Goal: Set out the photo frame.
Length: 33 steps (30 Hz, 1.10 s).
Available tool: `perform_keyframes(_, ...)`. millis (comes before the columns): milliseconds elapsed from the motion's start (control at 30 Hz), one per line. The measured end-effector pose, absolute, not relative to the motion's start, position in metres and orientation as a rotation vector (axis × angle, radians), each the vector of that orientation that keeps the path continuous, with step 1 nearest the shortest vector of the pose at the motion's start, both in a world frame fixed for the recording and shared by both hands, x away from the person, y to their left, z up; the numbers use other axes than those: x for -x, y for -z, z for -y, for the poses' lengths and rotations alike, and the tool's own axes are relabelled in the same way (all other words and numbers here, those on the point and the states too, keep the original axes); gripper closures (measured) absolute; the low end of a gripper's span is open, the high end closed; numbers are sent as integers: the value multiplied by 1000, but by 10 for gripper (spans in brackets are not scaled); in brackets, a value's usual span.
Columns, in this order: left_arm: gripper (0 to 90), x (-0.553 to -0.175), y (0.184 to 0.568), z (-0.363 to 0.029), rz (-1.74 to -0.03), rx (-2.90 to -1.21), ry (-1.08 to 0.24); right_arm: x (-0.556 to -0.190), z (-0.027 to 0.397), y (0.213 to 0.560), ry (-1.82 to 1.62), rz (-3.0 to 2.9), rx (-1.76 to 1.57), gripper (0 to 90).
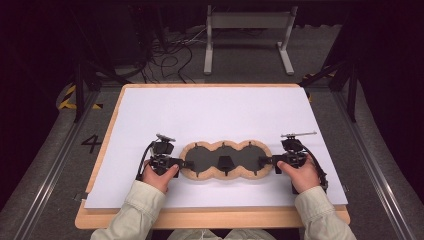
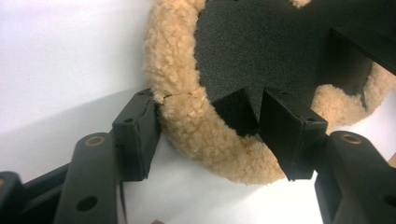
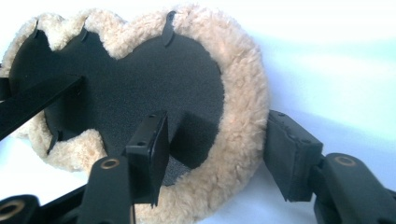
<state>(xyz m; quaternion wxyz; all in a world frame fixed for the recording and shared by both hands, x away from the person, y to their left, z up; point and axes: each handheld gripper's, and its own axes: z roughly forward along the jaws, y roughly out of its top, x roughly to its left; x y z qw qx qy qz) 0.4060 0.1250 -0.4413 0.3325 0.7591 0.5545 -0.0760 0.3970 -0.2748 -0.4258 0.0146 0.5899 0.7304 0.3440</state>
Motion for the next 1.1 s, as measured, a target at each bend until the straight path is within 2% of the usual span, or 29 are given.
perform_keyframes(567,522,-393,420,-128,-1387,-1932,-31,-381,272,406,-1065,-2232,-1644,600)
perform_keyframes(767,509,-389,414,-130,-1343,-1907,-109,-375,268,397,-1067,-2229,-1529,615)
perform_keyframes(867,514,-387,410,-129,-1322,-1896,-149,-374,268,394,-1061,-2209,-1489,683)
perform_keyframes(933,514,-386,406,-128,-1295,-1893,-200,-374,266,393,-1042,-2209,-1466,688)
perform_keyframes(1100,511,-388,405,-132,-1278,-1867,-228,-373,264,393,-1050,-2203,-1437,711)
